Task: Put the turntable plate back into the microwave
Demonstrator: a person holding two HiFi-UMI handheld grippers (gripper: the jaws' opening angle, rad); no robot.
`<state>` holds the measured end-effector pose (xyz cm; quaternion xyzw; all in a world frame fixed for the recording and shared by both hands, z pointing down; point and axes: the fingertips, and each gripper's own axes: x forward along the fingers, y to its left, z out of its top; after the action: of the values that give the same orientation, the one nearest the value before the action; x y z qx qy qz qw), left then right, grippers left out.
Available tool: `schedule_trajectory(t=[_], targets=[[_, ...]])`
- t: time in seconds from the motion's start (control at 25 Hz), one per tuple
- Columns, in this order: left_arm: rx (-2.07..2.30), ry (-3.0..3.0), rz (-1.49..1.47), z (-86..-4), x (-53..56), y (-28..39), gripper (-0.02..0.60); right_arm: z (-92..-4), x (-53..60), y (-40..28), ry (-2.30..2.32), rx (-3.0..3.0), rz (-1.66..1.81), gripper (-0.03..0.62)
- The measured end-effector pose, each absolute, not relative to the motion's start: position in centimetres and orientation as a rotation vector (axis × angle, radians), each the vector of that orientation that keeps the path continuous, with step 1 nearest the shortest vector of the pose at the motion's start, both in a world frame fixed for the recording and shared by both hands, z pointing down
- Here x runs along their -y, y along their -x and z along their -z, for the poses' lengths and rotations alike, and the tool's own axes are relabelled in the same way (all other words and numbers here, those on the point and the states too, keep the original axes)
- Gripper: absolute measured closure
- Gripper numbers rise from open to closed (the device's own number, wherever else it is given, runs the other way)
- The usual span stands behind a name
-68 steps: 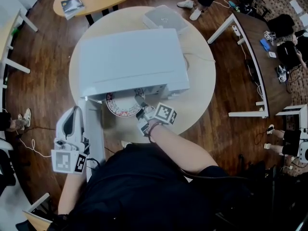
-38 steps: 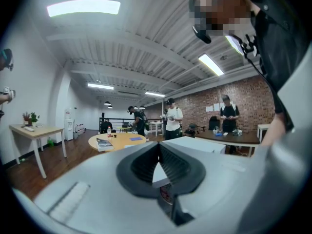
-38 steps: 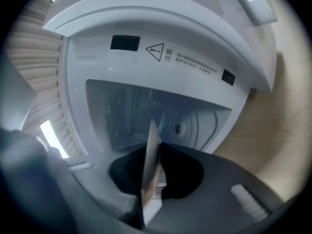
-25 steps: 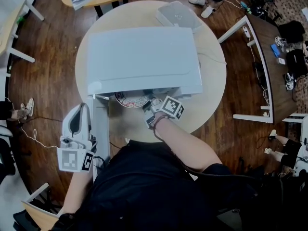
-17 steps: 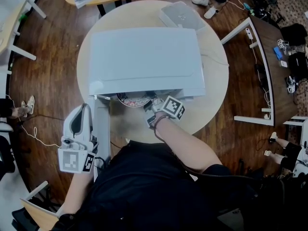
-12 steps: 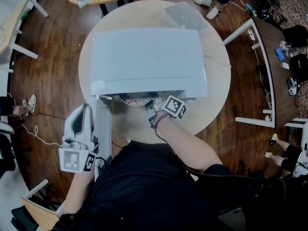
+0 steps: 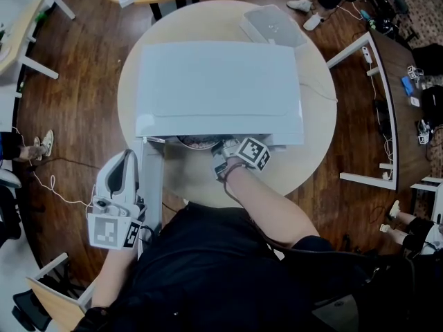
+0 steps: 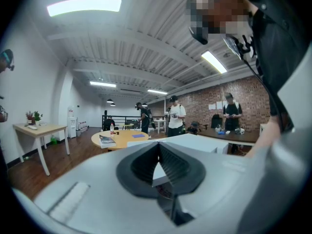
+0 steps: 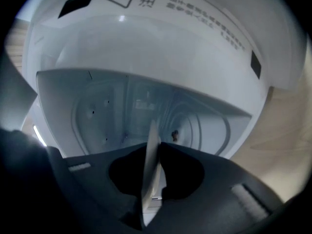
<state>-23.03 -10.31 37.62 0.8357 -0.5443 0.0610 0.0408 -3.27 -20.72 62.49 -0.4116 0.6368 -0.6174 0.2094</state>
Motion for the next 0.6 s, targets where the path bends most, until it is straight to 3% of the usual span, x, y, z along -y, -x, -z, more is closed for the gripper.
schedule_trajectory(t=[0.6], targets=[[1.676, -2.552, -0.204, -37.8, 9.9, 23.2, 0.577, -63.1, 22.0, 3.3, 1.176, -1.766, 1.700, 0.560]])
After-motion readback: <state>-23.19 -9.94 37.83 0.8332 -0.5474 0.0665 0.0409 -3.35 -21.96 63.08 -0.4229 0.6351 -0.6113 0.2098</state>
